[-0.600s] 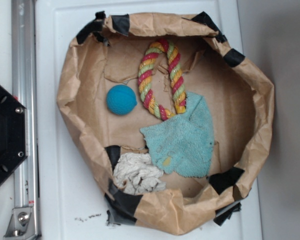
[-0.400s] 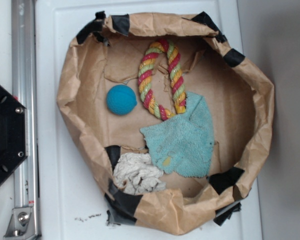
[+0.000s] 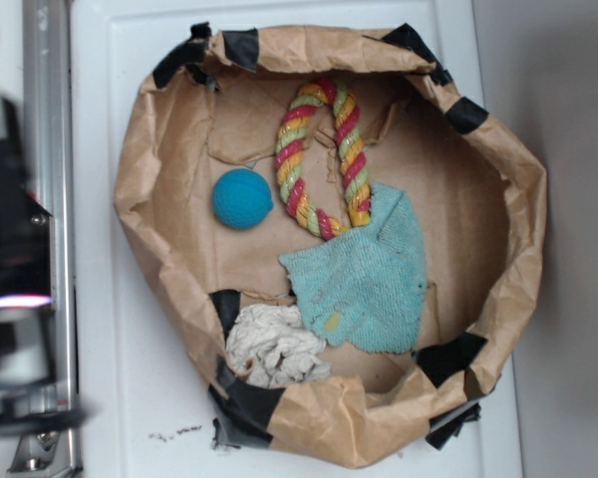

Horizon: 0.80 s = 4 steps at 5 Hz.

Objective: Grab the blue cloth.

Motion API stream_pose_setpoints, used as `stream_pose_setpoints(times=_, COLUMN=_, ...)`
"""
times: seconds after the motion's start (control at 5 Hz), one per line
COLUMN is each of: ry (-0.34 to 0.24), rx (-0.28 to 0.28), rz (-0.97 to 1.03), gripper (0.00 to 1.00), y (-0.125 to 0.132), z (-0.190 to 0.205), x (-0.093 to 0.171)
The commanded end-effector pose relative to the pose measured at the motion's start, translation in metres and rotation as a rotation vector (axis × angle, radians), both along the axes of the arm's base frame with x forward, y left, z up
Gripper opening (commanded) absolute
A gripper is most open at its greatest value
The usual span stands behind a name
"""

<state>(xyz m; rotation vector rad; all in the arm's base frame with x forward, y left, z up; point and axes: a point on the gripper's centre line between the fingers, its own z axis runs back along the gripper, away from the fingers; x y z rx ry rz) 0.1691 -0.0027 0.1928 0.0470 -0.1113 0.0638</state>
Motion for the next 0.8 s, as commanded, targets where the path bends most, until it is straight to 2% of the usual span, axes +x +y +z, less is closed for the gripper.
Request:
stream_pose_setpoints(times=0.0, ry=-0.092, rx=0.039, rz=-0.024, gripper=1.0, y=0.023, z=-0.038, x=0.068)
stream_pose_setpoints(times=0.2, ry=-0.069, rx=0.017, rz=-0.068, gripper=1.0, y=0.033, z=-0.068, x=0.09)
stream_pose_setpoints(times=0.4, ry=-0.075, rx=-0.013, rz=-0.19, gripper=1.0, y=0.02, z=-0.106, x=0.112)
stream_pose_setpoints(times=0.6, ry=-0.113, rx=0.013, rz=-0.299, gripper=1.0, y=0.005, z=-0.141, x=0.137)
